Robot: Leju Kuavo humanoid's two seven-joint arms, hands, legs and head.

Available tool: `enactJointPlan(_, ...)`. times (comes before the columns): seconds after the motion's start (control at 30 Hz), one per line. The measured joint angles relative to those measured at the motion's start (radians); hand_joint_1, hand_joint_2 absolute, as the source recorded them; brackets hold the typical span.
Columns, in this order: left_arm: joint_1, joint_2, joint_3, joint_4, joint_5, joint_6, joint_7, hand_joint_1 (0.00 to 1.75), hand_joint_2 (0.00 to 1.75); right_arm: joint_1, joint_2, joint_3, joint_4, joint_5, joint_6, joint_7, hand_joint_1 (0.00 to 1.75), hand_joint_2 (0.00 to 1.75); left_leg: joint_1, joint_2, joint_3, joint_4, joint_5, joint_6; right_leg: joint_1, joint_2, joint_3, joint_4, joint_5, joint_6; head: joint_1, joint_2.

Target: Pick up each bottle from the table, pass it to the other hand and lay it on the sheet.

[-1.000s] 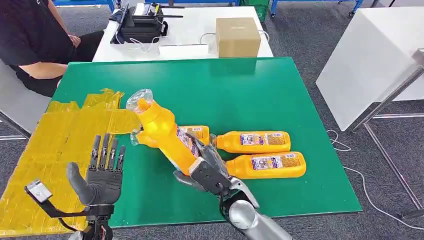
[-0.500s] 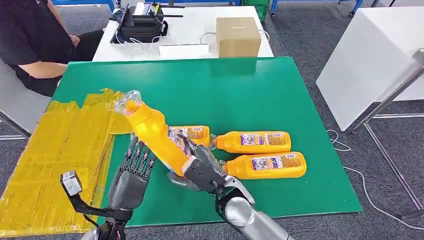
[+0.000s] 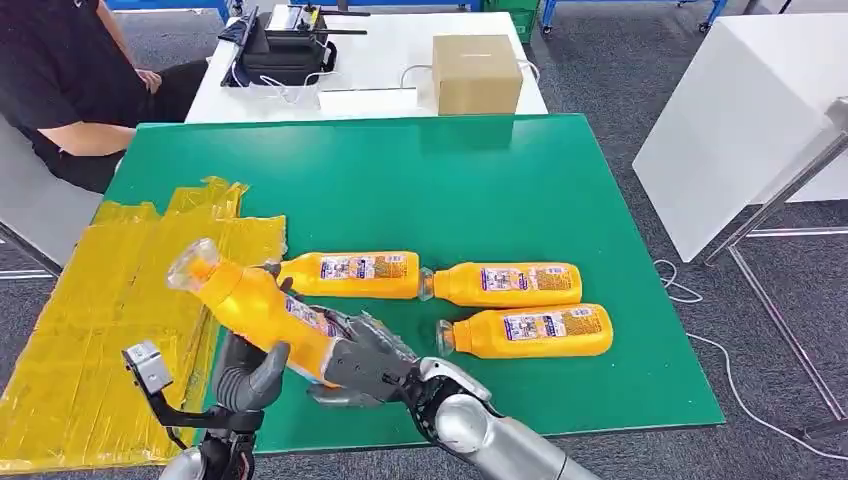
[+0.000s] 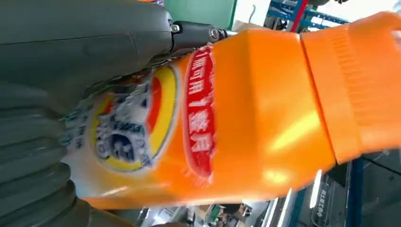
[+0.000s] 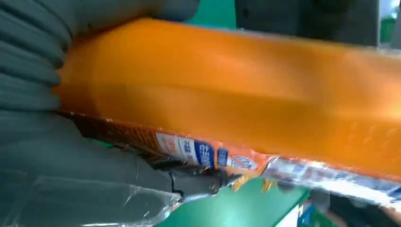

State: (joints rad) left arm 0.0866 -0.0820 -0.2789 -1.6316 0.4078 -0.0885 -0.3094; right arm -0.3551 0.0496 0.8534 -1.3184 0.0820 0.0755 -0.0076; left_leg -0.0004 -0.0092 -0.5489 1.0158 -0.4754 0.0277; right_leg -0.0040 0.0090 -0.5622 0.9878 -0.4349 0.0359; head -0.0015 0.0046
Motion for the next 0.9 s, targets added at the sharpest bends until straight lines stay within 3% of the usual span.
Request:
enactJointPlan(0.23, -0.001, 0.005, 0.016, 0.013, 0.006, 0.035, -0.027, 0.0, 1.75, -0.087, 0.0, 0.104, 0.023, -0.007, 0.093, 0.034, 1.75, 1.75, 0.0, 0.001, 0.0, 0.0, 0.0, 0.0, 0.0, 0.0, 0.0, 0.0, 0.0, 0.0, 0.0, 0.0)
enactJointPlan(0.27, 0.0, 0.008, 0.02, 0.015, 0.015, 0.033, -0.033, 1.75, 1.75, -0.1, 0.0, 0.12, 0.026, -0.015, 0.095, 0.037, 1.75, 1.75, 0.0, 0.0, 0.0, 0.0, 0.0, 0.0, 0.0, 0.0, 0.0, 0.0, 0.0, 0.0, 0.0, 0.0)
enactJointPlan(0.87, 0.013, 0.006, 0.057, 0.029, 0.071, -0.019, -0.048, 1.75, 1.75, -0.165, -0.006, 0.197, 0.064, -0.055, 0.085, 0.037, 1.75, 1.75, 0.0, 0.001, 0.0, 0.0, 0.0, 0.0, 0.0, 0.0, 0.0, 0.0, 0.0, 0.0, 0.0, 0.0)
enactJointPlan(0.9, 0.013, 0.005, 0.058, 0.03, 0.072, -0.02, -0.048, 1.75, 1.75, -0.165, -0.006, 0.198, 0.064, -0.055, 0.084, 0.037, 1.68, 1.75, 0.0, 0.001, 0.0, 0.0, 0.0, 0.0, 0.0, 0.0, 0.0, 0.0, 0.0, 0.0, 0.0, 0.0)
